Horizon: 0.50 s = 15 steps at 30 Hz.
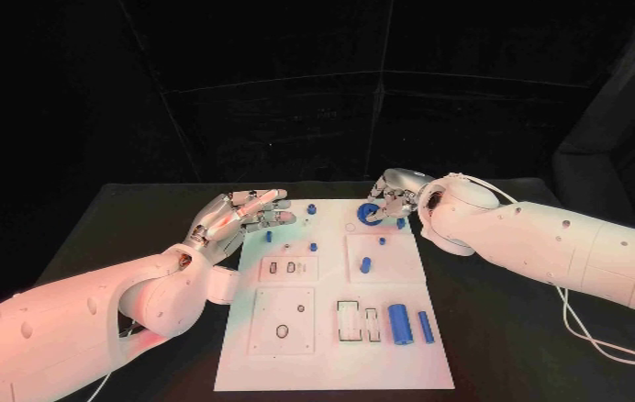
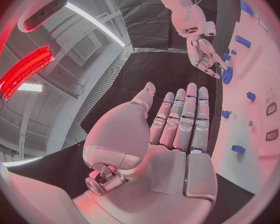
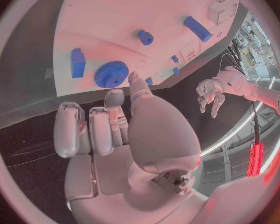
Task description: Assemble the parts on the task board
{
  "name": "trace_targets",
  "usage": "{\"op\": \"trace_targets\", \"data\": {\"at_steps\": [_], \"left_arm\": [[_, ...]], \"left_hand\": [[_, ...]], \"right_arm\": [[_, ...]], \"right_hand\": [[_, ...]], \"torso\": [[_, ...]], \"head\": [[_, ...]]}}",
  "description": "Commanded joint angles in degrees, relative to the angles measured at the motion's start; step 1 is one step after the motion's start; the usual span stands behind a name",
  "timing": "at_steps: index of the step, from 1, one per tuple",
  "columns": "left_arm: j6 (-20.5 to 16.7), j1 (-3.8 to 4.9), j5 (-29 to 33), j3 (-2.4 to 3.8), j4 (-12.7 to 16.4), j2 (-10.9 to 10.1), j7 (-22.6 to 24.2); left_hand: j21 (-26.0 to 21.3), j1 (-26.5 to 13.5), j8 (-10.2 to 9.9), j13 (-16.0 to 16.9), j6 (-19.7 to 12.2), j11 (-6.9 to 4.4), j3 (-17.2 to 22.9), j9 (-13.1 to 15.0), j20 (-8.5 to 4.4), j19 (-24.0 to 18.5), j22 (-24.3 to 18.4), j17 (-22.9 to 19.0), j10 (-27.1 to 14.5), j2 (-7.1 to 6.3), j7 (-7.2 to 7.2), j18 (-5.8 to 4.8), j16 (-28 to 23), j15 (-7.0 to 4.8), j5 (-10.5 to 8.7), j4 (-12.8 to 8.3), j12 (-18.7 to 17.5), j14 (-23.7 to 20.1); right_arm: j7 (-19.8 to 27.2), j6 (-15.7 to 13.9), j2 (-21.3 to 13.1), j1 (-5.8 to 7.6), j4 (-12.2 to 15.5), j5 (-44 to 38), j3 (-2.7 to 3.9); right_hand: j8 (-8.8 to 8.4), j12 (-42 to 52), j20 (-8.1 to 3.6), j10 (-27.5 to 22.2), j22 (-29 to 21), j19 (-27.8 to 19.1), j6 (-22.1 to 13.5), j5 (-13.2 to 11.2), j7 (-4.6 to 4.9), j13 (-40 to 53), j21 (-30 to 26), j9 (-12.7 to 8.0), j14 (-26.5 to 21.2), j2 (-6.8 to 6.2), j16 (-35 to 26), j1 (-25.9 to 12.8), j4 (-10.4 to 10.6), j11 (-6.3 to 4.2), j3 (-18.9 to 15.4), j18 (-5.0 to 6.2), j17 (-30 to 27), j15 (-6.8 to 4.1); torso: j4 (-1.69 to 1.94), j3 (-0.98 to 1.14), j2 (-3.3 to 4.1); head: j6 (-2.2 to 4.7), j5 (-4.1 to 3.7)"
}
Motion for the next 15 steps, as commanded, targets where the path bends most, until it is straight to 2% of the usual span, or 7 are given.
{"op": "trace_targets", "data": {"at_steps": [1,4,15], "left_arm": [[1.6,0.11,0.3,0.02,-0.1,0.2,-0.3],[1.7,0.11,0.3,0.02,-0.2,0.3,-0.4],[1.4,0.11,0.3,0.00,-0.6,0.4,-0.9]], "left_hand": [[0.2,0.0,-0.2,0.0,0.3,0.02,0.1,0.1,-0.13,0.4,-0.1,0.1,0.3,0.44,1.33,0.90,-0.1,-0.01,0.34,-0.4,0.3,0.4],[0.2,0.0,-0.2,0.0,0.3,0.02,0.1,0.1,-0.13,0.4,-0.1,0.1,0.3,0.44,1.33,0.90,-0.1,-0.01,0.34,-0.4,0.3,0.4],[0.2,0.0,-0.1,0.0,0.4,-0.02,0.2,0.1,-0.16,0.4,-0.1,0.1,0.4,0.61,1.29,0.90,-0.1,-0.05,0.35,-0.5,0.3,0.5]], "right_arm": [[-1.3,1.4,0.6,0.13,-0.5,-1.2,0.06],[-2.0,2.3,1.1,0.12,-0.9,-2.1,0.06],[-3.7,3.7,1.5,0.11,-1.9,-2.8,0.07]], "right_hand": [[0.44,12.2,0.54,4.9,5.6,2.3,-0.2,-0.1,0.35,13.5,1.6,0.0,4.0,0.12,2.4,0.6,0.5,0.55,-0.2,-1.00,5.1,0.88],[0.57,17.2,0.86,7.6,8.8,4.3,-0.3,-0.7,0.65,19.4,2.9,0.0,4.6,0.79,4.0,0.5,0.8,0.75,0.2,-1.65,8.7,1.20],[0.71,19.4,1.06,9.0,11.2,5.8,-0.3,-0.9,0.71,22.1,3.8,0.0,4.9,1.38,4.8,0.8,0.6,0.88,0.7,-2.14,10.8,1.39]], "torso": [[-0.06,0.02,0.01],[-0.05,0.02,0.00],[-0.09,0.00,-0.02]], "head": [[0.02,-0.01],[-0.12,0.04],[-0.20,-0.02]]}}
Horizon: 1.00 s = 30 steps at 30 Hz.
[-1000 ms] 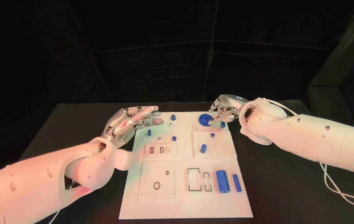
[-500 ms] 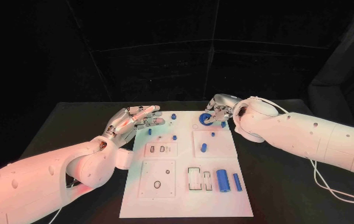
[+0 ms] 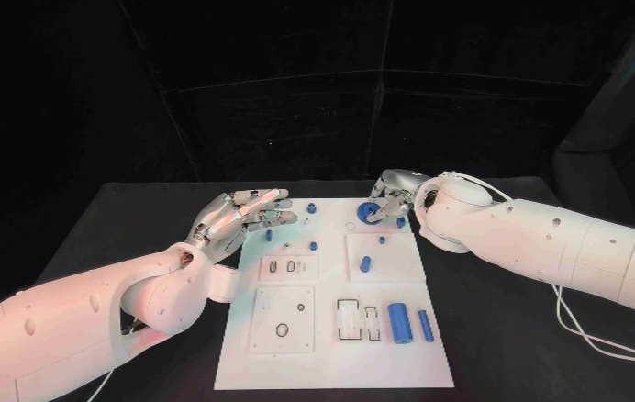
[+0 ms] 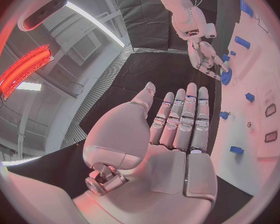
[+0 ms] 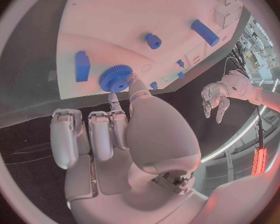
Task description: Assemble the parts on the task board
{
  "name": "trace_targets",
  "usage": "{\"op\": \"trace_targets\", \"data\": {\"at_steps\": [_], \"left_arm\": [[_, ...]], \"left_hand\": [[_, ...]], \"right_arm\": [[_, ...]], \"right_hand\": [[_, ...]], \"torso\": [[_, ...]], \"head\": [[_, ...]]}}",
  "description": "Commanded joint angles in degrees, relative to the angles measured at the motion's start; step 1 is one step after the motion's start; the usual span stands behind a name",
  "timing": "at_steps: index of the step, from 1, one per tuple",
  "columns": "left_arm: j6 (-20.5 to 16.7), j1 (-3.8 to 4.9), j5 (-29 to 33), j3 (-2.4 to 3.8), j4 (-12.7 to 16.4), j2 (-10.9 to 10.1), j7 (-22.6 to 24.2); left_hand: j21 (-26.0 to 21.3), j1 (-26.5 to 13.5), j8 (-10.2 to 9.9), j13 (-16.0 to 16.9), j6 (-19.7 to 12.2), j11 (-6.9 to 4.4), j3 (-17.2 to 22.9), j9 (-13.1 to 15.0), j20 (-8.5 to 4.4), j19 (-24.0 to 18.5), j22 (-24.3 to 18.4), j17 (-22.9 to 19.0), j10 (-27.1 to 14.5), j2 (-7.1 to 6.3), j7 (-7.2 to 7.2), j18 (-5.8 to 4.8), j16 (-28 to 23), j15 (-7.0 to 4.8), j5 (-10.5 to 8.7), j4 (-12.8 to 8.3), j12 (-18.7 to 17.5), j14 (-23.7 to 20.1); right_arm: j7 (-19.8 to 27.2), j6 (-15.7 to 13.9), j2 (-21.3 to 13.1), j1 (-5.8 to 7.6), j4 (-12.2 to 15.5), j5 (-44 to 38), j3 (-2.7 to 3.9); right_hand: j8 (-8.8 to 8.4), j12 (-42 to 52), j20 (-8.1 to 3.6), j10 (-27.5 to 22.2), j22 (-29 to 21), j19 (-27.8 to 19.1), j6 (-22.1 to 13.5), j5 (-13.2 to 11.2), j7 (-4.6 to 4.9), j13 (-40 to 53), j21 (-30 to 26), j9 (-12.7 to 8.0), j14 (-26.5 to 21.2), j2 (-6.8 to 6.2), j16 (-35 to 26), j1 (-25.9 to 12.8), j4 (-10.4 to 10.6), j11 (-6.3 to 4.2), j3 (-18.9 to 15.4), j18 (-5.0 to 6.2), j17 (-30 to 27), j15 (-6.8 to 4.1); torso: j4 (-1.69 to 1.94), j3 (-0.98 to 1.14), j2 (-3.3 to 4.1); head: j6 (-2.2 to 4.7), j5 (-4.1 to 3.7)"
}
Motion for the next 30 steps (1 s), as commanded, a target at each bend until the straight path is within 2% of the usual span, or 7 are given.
{"op": "trace_targets", "data": {"at_steps": [1,16,30], "left_arm": [[0.8,0.10,0.2,0.02,0.0,0.1,-0.4],[0.7,0.10,0.1,0.01,-0.2,0.1,-0.5],[0.9,0.09,0.1,0.00,-0.3,0.1,-0.6]], "left_hand": [[0.2,0.0,-0.1,0.0,0.4,-0.03,0.1,0.1,-0.17,0.4,-0.1,0.1,0.4,0.64,1.29,0.89,-0.1,-0.05,0.35,-0.3,0.3,0.5],[0.2,0.0,-0.1,0.0,0.4,-0.03,0.1,0.1,-0.17,0.4,-0.1,0.1,0.4,0.65,1.28,0.89,-0.1,-0.05,0.35,-0.3,0.3,0.5],[0.2,0.1,-0.1,0.0,0.5,-0.06,0.2,0.0,-0.19,0.5,-0.1,0.1,0.4,0.70,1.25,0.89,-0.1,-0.08,0.34,-0.5,0.4,0.6]], "right_arm": [[-1.3,1.6,0.1,0.13,-0.2,-1.0,0.06],[-1.2,3.2,0.6,0.11,-0.5,-0.8,0.06],[-3.5,0.1,1.2,0.09,-0.1,-6.1,0.06]], "right_hand": [[0.36,0.4,0.26,3.1,11.1,3.5,-0.1,-0.3,0.40,10.0,0.3,-0.1,4.9,0.50,0.4,0.0,-0.2,0.19,0.5,-0.38,9.3,0.36],[0.69,0.7,0.30,3.2,11.4,3.7,0.4,-0.3,0.29,10.4,0.5,0.0,4.9,1.01,0.6,0.4,-0.5,0.14,0.9,-0.44,9.6,0.36],[1.17,0.9,0.29,3.4,12.3,4.3,1.3,-0.2,0.27,10.7,0.8,0.1,5.0,1.29,0.7,0.2,-0.6,0.12,1.0,-0.63,10.0,0.34]], "torso": [[-0.02,-0.01,-0.01],[0.00,-0.02,-0.01],[-0.03,0.01,0.01]], "head": [[-0.05,-0.07],[-0.25,0.06],[-0.30,0.01]]}}
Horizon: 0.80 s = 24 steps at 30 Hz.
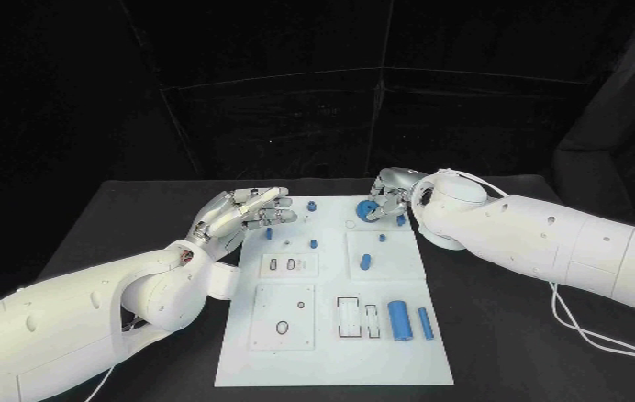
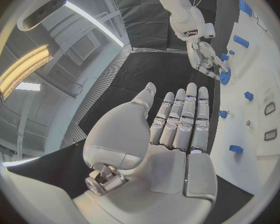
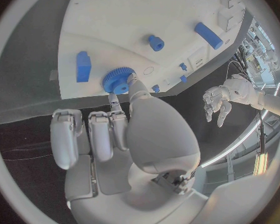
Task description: Assemble the parts on the task board
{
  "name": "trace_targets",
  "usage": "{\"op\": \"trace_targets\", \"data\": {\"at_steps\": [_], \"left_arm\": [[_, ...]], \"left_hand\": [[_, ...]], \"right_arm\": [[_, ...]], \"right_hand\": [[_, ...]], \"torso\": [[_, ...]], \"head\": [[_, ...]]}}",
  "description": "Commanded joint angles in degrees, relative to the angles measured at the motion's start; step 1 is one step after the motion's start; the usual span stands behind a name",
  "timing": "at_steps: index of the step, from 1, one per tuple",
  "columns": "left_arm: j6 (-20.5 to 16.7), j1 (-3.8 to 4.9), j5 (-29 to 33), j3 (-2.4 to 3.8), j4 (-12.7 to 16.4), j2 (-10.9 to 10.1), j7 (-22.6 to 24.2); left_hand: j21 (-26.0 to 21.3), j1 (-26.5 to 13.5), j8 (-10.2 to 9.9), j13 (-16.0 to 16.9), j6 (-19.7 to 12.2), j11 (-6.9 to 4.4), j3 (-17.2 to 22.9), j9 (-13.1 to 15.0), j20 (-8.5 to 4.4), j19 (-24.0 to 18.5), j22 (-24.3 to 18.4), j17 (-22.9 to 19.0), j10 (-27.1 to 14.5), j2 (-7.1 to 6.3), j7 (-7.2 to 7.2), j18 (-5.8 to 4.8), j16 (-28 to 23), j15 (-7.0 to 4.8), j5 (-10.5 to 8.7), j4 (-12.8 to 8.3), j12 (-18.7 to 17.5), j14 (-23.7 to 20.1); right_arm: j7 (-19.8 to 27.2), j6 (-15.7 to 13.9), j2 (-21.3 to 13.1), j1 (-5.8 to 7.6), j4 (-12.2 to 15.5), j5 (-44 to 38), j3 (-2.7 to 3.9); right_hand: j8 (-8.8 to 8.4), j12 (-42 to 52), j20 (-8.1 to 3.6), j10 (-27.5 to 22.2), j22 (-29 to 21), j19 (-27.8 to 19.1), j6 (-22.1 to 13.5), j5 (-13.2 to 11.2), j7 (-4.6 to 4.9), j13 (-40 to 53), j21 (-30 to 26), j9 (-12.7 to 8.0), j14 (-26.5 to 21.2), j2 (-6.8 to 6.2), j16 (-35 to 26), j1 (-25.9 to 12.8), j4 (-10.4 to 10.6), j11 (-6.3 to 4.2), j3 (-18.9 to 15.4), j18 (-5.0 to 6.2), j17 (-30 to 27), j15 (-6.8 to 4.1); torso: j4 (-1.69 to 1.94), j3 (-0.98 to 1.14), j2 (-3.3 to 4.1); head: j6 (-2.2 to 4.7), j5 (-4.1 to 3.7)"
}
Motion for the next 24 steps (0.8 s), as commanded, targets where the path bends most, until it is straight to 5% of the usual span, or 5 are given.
{"op": "trace_targets", "data": {"at_steps": [1,10,15,24], "left_arm": [[0.9,0.09,0.1,0.02,0.0,0.1,-0.2],[1.1,0.09,0.1,0.01,-0.1,0.1,-0.3],[1.2,0.09,0.0,0.01,-0.1,0.1,-0.4],[1.1,0.09,-0.4,0.01,-0.2,0.0,-0.4]], "left_hand": [[0.2,-0.1,-0.1,0.0,0.5,-0.06,0.0,0.1,-0.03,0.3,-0.1,0.1,0.4,0.50,1.26,0.90,-0.1,0.13,0.34,-0.2,0.4,0.4],[0.2,-0.1,-0.1,0.0,0.5,-0.08,0.0,0.1,-0.05,0.4,-0.1,0.1,0.4,0.50,1.24,0.89,-0.1,0.12,0.34,-0.3,0.4,0.4],[0.2,-0.1,-0.1,0.0,0.5,-0.08,0.0,0.1,-0.05,0.4,-0.1,0.1,0.4,0.50,1.24,0.89,-0.1,0.12,0.34,-0.3,0.4,0.4],[0.2,0.0,-0.1,0.0,0.5,-0.08,0.0,0.0,-0.06,0.4,-0.1,0.1,0.4,0.47,1.24,0.89,-0.1,0.12,0.33,-0.4,0.4,0.4]], "right_arm": [[-1.6,-1.3,0.2,0.02,0.2,-4.2,-0.02],[-2.1,-1.8,0.6,0.01,0.5,-6.6,-0.02],[-2.3,-3.4,0.7,0.00,0.6,-8.0,-0.02],[-1.7,-5.1,0.7,-0.02,1.3,-8.0,-0.02]], "right_hand": [[0.28,0.1,0.29,3.4,12.5,4.4,0.5,-0.3,-0.09,10.7,0.4,0.0,5.0,0.61,0.3,0.0,-0.1,0.12,0.4,-0.70,10.0,0.34],[0.92,0.3,0.20,3.6,13.1,4.8,1.8,-0.9,-0.32,11.0,0.6,0.1,5.0,1.32,0.3,0.6,-0.6,-0.05,1.1,-0.83,10.2,0.18],[3.04,1.1,-0.91,4.3,13.4,5.0,6.9,-2.7,-1.88,12.0,0.7,0.7,5.0,3.99,0.3,4.2,-3.1,-1.32,5.1,-0.91,10.3,-1.34],[3.34,1.4,-2.21,4.7,13.8,5.3,9.4,-2.5,-2.96,12.5,0.8,0.7,5.0,4.46,0.3,4.0,-4.4,-2.38,7.8,-0.99,10.3,-2.47]], "torso": [[0.00,0.01,0.02],[0.04,0.00,0.00],[-0.01,0.02,0.01],[0.07,0.02,0.00]], "head": [[0.08,-0.03],[0.01,-0.02],[0.07,0.01],[0.14,0.04]]}}
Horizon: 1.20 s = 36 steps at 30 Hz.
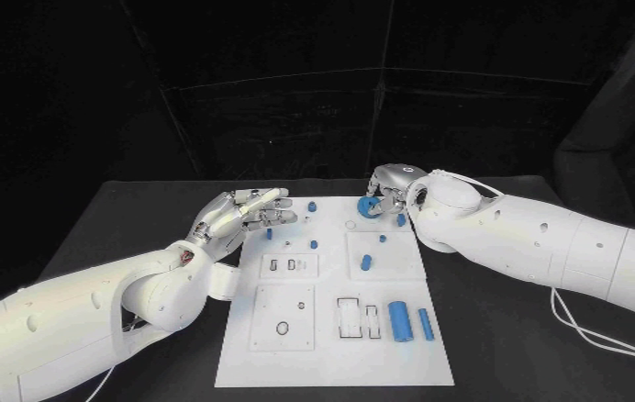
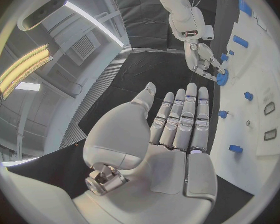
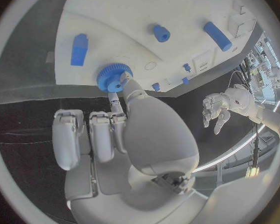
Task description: Assemble the parts on the task board
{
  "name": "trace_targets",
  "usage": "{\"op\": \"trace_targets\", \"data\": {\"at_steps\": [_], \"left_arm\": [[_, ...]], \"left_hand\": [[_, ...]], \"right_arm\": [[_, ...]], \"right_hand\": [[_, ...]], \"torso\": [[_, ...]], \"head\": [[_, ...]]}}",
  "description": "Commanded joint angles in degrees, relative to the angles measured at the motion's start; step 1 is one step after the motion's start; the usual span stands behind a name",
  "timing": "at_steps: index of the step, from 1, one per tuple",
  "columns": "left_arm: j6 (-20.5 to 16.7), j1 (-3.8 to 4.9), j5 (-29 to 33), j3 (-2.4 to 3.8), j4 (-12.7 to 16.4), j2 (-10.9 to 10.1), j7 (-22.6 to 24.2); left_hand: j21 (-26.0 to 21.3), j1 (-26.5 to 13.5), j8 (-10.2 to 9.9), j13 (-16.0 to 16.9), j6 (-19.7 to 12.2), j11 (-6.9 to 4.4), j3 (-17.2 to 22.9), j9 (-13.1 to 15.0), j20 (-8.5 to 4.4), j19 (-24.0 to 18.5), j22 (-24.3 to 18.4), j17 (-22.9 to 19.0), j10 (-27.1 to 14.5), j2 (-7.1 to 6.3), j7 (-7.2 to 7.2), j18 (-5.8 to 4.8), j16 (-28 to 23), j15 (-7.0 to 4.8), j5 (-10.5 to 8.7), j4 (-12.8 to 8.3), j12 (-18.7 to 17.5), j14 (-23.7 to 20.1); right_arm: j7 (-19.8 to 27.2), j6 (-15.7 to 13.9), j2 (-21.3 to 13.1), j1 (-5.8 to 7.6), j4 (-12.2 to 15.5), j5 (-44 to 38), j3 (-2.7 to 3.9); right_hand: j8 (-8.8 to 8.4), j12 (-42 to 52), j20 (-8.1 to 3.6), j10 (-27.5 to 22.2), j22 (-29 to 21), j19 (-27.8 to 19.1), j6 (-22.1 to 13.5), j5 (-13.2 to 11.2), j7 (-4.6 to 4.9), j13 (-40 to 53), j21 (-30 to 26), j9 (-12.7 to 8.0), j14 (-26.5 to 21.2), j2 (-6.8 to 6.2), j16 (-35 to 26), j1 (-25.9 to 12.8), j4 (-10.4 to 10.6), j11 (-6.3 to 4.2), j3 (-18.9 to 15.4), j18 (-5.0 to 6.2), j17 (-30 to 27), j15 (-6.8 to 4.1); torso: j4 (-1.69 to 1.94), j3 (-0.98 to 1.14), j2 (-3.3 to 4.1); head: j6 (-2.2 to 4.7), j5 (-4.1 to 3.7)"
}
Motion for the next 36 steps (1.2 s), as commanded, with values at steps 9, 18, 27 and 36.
{"op": "trace_targets", "data": {"at_steps": [9,18,27,36], "left_arm": [[0.8,0.10,-0.4,0.02,0.0,-0.3,-0.2],[-1.2,0.10,-0.5,0.03,0.1,-0.7,1.4],[-2.2,0.11,-0.5,0.04,0.1,-1.2,2.7],[-2.3,0.22,-0.5,0.05,0.0,-1.2,3.0]], "left_hand": [[0.2,0.0,-0.2,0.0,0.5,-0.09,0.1,0.0,-0.06,0.4,-0.1,0.1,0.5,0.40,1.24,0.89,-0.1,0.11,0.32,-0.5,0.2,0.5],[0.2,0.6,-0.1,0.0,0.8,-0.29,0.9,0.1,-0.22,0.8,-0.2,0.1,0.8,0.71,1.04,0.91,0.0,-0.07,0.36,-1.3,0.4,0.9],[0.2,0.6,0.0,0.0,1.0,-0.40,1.3,0.1,-0.30,1.0,-0.3,0.2,1.0,0.91,0.92,0.91,0.0,-0.17,0.37,-1.6,0.6,1.2],[0.2,0.6,0.0,0.0,1.0,-0.40,1.3,0.1,-0.30,1.0,-0.3,0.2,1.0,0.91,0.92,0.91,0.0,-0.17,0.37,-1.6,0.6,1.2]], "right_arm": [[0.6,-4.4,-0.7,0.09,3.0,0.4,0.04],[1.2,-5.9,0.7,0.10,6.8,0.1,0.06],[1.8,-5.9,5.1,0.05,6.5,-1.1,0.06],[2.3,-5.2,9.0,-0.57,3.3,-1.6,0.04]], "right_hand": [[0.48,0.2,-0.41,4.4,14.0,5.2,3.9,-0.1,-1.92,12.4,0.3,0.5,4.9,0.43,0.3,-1.7,0.2,-0.64,1.0,-1.06,10.4,-0.35],[0.16,0.0,-0.30,4.2,14.4,5.5,3.9,-0.1,-1.80,12.1,0.4,0.4,4.9,0.06,0.3,-2.5,0.3,-0.58,1.1,-1.14,10.3,-0.18],[0.06,-0.1,-0.26,4.1,14.4,5.5,3.9,-0.1,-1.80,12.0,0.4,0.3,4.9,0.09,0.2,-2.6,0.3,-0.57,1.3,-1.14,10.2,-0.12],[-0.03,-0.2,-0.22,4.0,14.4,5.5,3.9,0.0,-1.78,11.8,0.4,0.3,4.9,0.09,0.2,-2.6,0.2,-0.57,1.5,-1.15,10.1,-0.08]], "torso": [[0.01,-0.02,-0.05],[0.14,-0.03,0.07],[0.13,-0.06,0.06],[0.00,0.00,0.08]], "head": [[0.19,0.32],[0.40,0.50],[0.16,0.84],[0.01,1.03]]}}
